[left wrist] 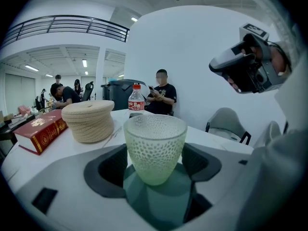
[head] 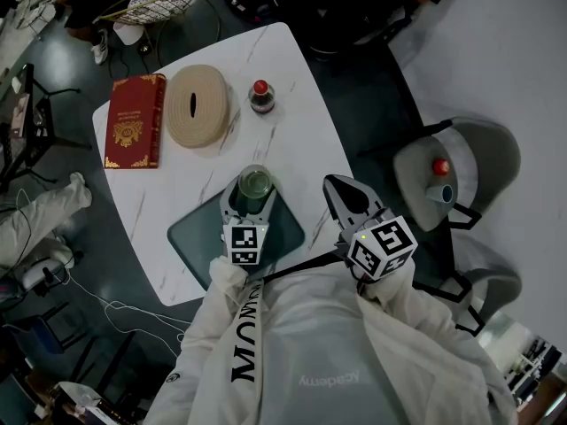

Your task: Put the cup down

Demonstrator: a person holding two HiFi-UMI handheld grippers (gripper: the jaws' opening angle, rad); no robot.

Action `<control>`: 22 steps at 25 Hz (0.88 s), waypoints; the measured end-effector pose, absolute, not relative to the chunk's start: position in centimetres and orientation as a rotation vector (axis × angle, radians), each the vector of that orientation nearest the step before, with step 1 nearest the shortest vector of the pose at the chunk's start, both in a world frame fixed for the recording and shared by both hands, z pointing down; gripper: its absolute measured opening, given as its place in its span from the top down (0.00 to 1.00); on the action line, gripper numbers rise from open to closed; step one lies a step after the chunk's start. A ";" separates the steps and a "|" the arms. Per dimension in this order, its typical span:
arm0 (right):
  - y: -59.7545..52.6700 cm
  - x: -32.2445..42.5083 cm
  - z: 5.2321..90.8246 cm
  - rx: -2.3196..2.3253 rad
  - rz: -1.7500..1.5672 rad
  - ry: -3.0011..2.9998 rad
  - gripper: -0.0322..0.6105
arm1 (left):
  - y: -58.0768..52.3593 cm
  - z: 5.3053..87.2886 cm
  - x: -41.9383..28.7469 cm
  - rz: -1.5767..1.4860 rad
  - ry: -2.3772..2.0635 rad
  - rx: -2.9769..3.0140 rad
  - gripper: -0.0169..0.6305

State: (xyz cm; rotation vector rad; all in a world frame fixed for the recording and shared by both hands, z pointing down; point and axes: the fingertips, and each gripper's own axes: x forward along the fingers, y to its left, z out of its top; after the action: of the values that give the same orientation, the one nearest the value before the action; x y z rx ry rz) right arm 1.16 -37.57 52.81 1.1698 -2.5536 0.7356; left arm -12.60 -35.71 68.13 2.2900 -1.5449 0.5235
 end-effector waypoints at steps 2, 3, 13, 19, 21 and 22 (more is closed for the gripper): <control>-37.4 1.5 53.0 1.174 0.744 -2.548 0.94 | -35.6 68.2 -12.6 0.535 -1.546 2.288 0.43; -37.3 1.6 53.0 1.176 0.746 -2.546 0.94 | -35.6 68.2 -12.6 0.540 -1.546 2.288 0.43; -36.3 2.7 52.6 1.198 0.740 -2.550 0.94 | -35.4 68.4 -12.5 0.565 -1.555 2.275 0.43; -35.6 3.2 52.3 1.205 0.741 -2.551 0.94 | -35.2 68.5 -12.4 0.573 -1.543 2.251 0.43; -35.4 3.4 52.3 1.207 0.744 -2.550 0.94 | -35.1 68.7 -12.4 0.581 -1.543 2.238 0.43; -35.3 3.4 52.3 1.208 0.746 -2.550 0.94 | -35.0 68.8 -12.4 0.589 -1.542 2.234 0.43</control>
State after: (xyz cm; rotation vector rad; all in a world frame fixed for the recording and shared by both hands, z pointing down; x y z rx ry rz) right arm 3.44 -35.28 52.28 1.2080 -2.5500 0.7455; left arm -12.44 -35.01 68.81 2.2342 -1.5422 0.5894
